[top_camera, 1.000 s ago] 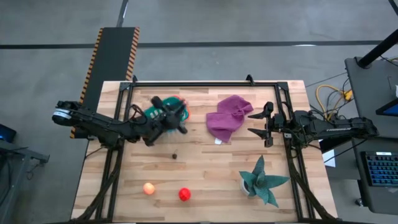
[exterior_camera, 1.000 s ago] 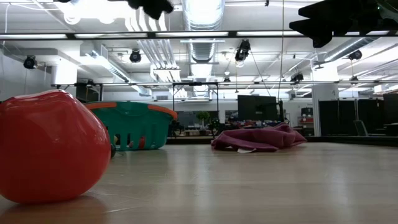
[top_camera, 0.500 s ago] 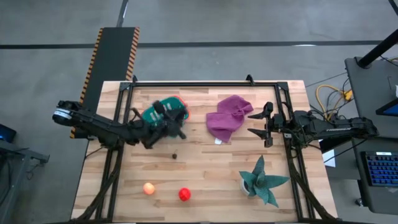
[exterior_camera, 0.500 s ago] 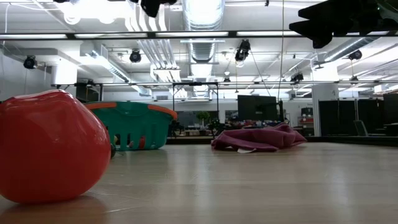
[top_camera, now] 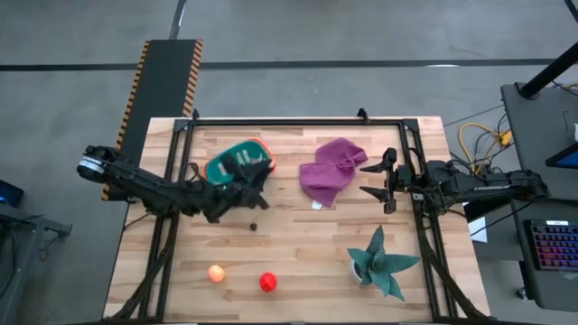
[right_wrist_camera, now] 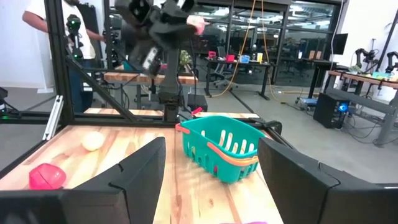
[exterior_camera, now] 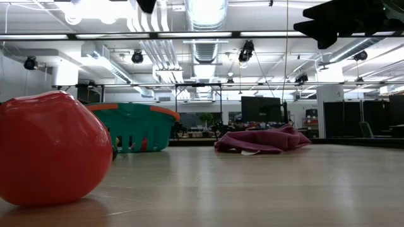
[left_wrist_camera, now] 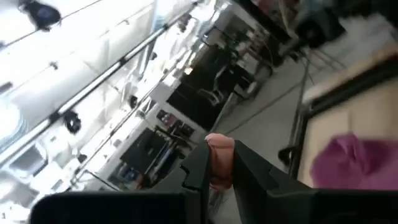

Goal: Pick and placing Produce into tupperware
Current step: Put the pink peach into the blue basket

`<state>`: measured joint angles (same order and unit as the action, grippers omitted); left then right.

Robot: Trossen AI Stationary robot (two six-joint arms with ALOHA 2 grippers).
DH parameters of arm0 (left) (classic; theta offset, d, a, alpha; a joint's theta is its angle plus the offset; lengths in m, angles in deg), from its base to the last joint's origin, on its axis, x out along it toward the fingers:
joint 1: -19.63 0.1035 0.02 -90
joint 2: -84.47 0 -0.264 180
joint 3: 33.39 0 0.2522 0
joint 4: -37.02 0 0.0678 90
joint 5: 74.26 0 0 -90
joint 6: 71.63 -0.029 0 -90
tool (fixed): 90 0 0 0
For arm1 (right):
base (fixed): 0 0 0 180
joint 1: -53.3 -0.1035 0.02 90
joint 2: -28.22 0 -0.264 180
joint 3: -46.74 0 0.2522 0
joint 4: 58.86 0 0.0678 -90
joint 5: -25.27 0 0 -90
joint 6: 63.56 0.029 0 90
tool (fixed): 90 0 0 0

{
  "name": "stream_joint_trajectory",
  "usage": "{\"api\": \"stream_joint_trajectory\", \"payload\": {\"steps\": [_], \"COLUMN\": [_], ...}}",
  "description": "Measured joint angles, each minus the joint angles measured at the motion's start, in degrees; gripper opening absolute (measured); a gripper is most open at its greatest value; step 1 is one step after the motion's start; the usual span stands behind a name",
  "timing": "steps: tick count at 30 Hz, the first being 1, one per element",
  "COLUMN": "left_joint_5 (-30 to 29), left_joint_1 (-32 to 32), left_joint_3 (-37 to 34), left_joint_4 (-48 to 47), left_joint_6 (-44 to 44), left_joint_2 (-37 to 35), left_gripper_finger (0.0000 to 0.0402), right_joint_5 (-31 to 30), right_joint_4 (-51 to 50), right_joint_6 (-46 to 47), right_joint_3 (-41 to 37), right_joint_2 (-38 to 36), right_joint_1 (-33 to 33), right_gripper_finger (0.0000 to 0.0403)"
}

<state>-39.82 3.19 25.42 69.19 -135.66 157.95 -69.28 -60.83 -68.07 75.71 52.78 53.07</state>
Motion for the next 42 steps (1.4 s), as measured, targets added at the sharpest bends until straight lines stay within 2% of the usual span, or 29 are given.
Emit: {"api": "stream_joint_trajectory", "payload": {"steps": [2,4,6,8,12,14,16,19,26,33,37,39,42], "left_joint_5": [-3.4,-10.0,-12.5,-11.7,-3.2,0.7,0.8,-3.3,-19.2,-28.9,-28.5,-26.4,-18.0], "left_joint_1": [0.5,1.5,2.4,2.3,0.8,0.5,0.6,1.5,4.7,7.3,7.9,7.9,7.6], "left_joint_3": [0.7,0.7,0.6,0.3,0.3,0.3,0.3,0.3,2.0,2.1,1.8,1.7,1.1], "left_joint_4": [3.3,8.0,9.0,6.2,-4.5,-6.8,-6.9,-7.0,-6.9,-7.0,-7.0,-7.0,-9.6], "left_joint_6": [0.9,-0.7,-1.4,-1.5,2.0,5.3,7.9,8.2,8.3,8.3,8.4,8.6,13.0], "left_joint_2": [0.4,0.3,-0.2,-0.9,-1.3,-1.3,-1.3,-1.5,-2.2,-2.2,-2.2,-2.2,-2.2], "left_gripper_finger": [0.0029,0.0029,0.0029,0.0029,0.0029,0.0029,0.0029,0.0029,0.0029,0.0029,0.0029,0.0029,0.0029], "right_joint_5": [0.0,0.0,0.0,0.0,0.0,0.0,0.0,0.0,0.0,0.0,0.0,0.0,0.0], "right_joint_4": [0.0,0.0,0.0,0.0,0.0,0.0,0.0,0.0,0.0,0.5,0.5,0.5,0.5], "right_joint_6": [0.0,0.0,0.0,0.0,0.0,0.0,0.0,0.0,0.0,0.0,0.0,0.0,0.0], "right_joint_3": [0.0,0.0,0.0,0.0,0.0,0.0,0.0,0.0,0.0,0.0,0.0,0.0,0.0], "right_joint_2": [0.0,0.0,0.0,0.0,0.0,0.0,0.0,0.0,0.0,0.0,0.0,0.0,0.0], "right_joint_1": [0.0,0.0,0.0,0.0,0.0,0.0,0.0,0.0,0.0,0.0,0.0,0.0,0.0], "right_gripper_finger": [0.0247,0.0247,0.0247,0.0247,0.0247,0.0247,0.0247,0.0247,0.0247,0.0247,0.0247,0.0247,0.0247]}}
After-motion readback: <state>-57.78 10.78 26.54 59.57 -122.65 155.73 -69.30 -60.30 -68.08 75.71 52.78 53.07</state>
